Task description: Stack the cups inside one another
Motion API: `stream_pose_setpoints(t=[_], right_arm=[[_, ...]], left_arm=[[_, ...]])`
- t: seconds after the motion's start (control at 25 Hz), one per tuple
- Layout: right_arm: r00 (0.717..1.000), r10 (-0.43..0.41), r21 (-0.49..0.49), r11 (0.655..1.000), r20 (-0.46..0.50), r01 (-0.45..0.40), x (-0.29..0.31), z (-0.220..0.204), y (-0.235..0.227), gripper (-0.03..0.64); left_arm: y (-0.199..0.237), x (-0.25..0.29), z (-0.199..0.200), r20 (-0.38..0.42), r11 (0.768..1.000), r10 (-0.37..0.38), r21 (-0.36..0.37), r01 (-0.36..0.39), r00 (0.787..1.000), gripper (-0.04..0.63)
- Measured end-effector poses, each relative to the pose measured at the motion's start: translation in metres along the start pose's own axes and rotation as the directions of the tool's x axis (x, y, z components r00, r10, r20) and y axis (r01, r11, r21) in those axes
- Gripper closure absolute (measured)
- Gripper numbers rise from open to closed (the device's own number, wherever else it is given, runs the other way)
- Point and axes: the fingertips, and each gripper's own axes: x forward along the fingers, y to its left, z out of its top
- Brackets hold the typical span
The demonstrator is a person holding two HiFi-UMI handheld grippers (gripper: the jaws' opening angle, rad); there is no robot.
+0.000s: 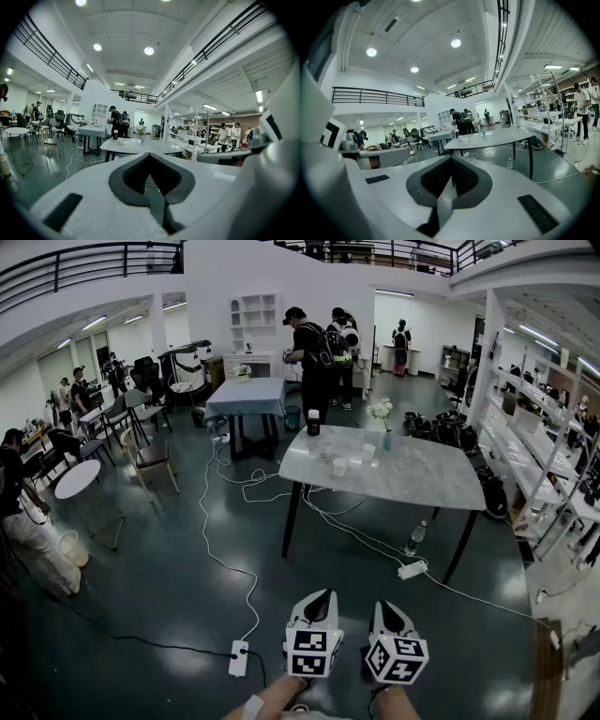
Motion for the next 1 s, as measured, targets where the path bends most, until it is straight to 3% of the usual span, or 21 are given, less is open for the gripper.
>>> stream_pose_setpoints(t=[0.76,1.0], right_arm=[[1.0,-0.023,0.023,0.999,-0.002,0.023,0.065,-0.004,0.027,0.609],[0.998,-0.036,0.038,0.999,-0.044,0.038,0.076,-0.017,0.024,0.609]], left_arm=[[0.069,0.029,-0.003,-0.003,1.0,-0.006,0.006,0.006,1.0,0.6],[0.087,0.035,-0.011,-0.031,1.0,0.011,-0.016,-0.011,0.999,0.601]])
